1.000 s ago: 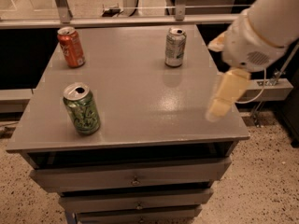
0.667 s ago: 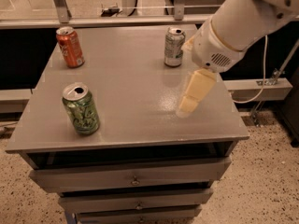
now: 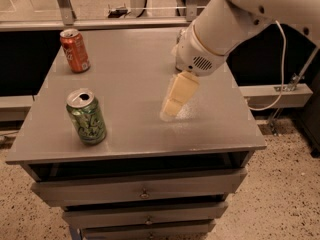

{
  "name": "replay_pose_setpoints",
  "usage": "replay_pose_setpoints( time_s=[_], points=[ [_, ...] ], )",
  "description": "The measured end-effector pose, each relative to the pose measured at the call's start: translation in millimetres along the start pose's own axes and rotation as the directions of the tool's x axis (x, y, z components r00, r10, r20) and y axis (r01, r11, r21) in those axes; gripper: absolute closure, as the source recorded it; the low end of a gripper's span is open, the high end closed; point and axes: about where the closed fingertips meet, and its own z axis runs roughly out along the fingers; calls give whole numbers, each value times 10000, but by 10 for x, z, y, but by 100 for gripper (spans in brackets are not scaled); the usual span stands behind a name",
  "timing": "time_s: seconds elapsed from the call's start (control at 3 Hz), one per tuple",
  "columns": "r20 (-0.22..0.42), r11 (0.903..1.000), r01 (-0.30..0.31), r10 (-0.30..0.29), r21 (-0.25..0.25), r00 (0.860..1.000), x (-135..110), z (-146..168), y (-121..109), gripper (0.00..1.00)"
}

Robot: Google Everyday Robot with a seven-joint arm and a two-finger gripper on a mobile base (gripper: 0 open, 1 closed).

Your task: Pick coke can

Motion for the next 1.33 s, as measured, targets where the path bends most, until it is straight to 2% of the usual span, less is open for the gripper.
replay_pose_setpoints(
  time_s=[0.33,0.67,1.0,1.33],
  points=[
    [925,9994,198,-222,272,9955,-285,296,-410,0],
    [1722,9988,317,-375,362,9843,-586,616,-780,0],
    [3085,9991,190,-294,369,9508,-1030,1043,-1194,0],
    [4271,9993,-102,-56,347,9042,-1352,1328,-1454,0]
  ],
)
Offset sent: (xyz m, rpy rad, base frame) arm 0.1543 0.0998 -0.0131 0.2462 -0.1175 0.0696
